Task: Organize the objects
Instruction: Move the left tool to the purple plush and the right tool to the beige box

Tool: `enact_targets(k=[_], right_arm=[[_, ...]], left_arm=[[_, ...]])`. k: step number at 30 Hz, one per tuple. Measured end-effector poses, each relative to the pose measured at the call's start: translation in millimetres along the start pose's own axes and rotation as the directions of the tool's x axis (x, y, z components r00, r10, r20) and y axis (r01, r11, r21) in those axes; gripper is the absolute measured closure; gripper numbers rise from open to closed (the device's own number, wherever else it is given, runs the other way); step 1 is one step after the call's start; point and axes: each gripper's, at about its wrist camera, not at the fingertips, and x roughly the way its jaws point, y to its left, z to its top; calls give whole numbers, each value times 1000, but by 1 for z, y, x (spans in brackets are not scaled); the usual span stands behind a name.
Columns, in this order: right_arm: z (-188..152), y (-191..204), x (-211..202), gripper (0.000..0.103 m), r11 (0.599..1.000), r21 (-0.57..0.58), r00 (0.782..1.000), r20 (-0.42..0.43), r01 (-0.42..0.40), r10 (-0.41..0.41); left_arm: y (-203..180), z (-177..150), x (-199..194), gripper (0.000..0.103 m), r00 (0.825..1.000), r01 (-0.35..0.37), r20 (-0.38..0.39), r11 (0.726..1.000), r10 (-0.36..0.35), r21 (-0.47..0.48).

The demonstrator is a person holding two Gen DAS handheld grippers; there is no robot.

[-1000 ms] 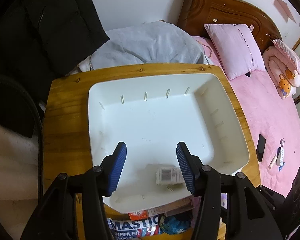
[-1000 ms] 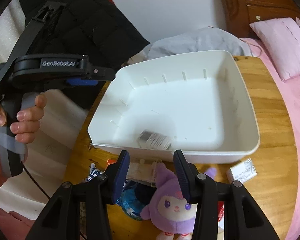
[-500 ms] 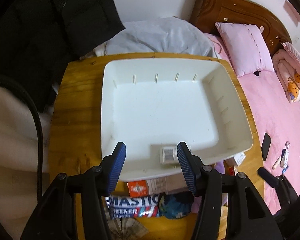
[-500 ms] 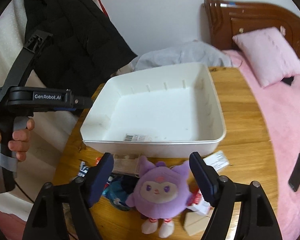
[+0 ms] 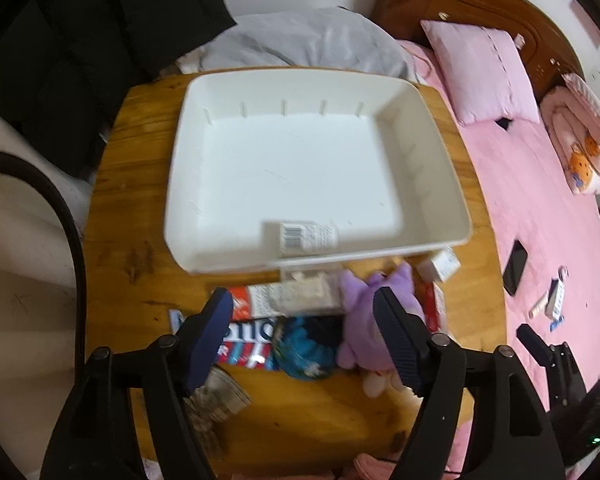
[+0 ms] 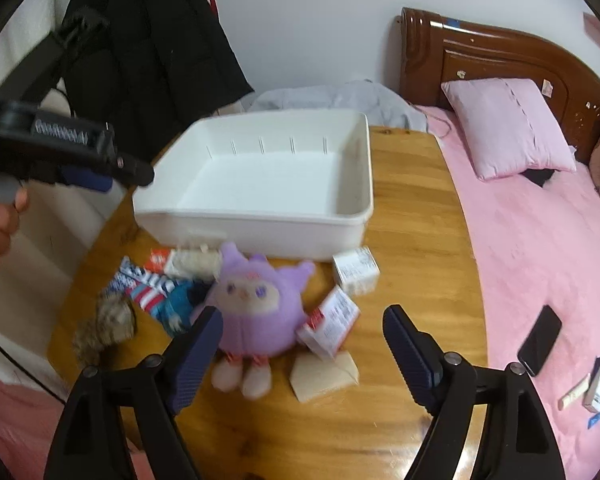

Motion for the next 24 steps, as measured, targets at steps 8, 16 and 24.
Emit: enact_targets(k=[8,16,24], right_arm=[[-32,-10,7,17,999,-27,998,-64,26,-28],[-51,-12,19,17,997,-33,993,-93,73,-76],[-67,-10,38,17,994,-87,992,-100,68,-77]], left_arm=[[-28,-7,14,22,992,49,-114,998,-46,27],[-53,-14,43,22,965,94,-249,994,-79,48],[-73,-18,73,22,942,78,-331,995,-51,69]])
